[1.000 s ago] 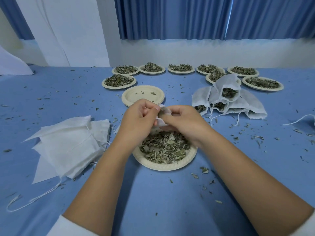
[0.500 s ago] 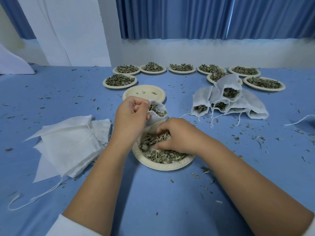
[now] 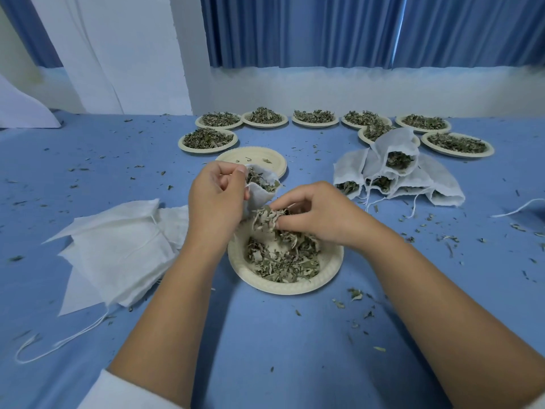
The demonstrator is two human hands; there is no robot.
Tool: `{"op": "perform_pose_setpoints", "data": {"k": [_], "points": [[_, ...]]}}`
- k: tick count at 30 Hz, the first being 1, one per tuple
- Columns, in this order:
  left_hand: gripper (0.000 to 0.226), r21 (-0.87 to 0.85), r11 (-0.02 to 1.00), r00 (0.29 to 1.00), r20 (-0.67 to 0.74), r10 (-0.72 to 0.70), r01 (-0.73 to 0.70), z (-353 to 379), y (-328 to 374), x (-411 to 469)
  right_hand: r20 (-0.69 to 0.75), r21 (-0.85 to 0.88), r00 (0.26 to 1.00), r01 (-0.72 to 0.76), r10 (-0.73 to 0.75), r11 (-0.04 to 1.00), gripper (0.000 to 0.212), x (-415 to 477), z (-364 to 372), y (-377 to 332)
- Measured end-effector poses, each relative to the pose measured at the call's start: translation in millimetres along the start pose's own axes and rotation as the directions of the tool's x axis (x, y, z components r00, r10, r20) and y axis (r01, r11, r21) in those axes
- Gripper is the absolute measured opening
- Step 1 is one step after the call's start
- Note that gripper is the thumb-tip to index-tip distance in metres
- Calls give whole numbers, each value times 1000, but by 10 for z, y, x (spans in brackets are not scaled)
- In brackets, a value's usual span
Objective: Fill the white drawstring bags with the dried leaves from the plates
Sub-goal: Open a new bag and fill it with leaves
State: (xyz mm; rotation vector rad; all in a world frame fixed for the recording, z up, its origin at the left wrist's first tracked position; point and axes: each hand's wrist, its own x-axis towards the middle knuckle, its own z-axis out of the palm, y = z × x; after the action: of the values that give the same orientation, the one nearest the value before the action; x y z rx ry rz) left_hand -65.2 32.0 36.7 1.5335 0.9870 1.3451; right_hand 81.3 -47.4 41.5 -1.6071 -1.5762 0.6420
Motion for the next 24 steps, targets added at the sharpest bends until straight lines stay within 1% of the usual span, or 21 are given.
{"op": "perform_pose_setpoints", "data": {"k": [3, 8, 12, 14, 16, 18, 21, 24], "points": [[14, -8, 1000, 1000, -14, -2, 2, -8, -5, 3, -41, 120, 999, -15, 20, 993, 22, 10, -36, -14], [14, 13, 1000, 999, -35, 15, -14, -16, -18, 17, -94, 341, 995, -8, 43, 940, 19, 13, -49, -32], [13, 78, 996, 998, 35, 46, -49, -3, -24, -7, -187, 504, 980, 42, 62, 863, 25, 33, -71, -51], [12, 100, 994, 994, 102, 24, -34, 22, -36, -31, -261, 558, 962, 86, 76, 826, 23, 49, -69, -54], [12, 120, 993, 985, 173, -11, -10, 59, -46, -54, -331, 559, 940, 122, 86, 820, 21, 57, -51, -54], [14, 129, 992, 975, 221, -24, -5, 92, -41, -76, -372, 542, 926, 156, 69, 825, 22, 62, -22, -42], [15, 107, 994, 971, 237, -37, 12, 104, -28, -89, -377, 529, 925, 184, 35, 828, 22, 63, 38, -31], [18, 61, 997, 971, 227, -69, 57, 84, -21, -75, -348, 474, 937, 172, 4, 864, 22, 52, 86, -17]]}}
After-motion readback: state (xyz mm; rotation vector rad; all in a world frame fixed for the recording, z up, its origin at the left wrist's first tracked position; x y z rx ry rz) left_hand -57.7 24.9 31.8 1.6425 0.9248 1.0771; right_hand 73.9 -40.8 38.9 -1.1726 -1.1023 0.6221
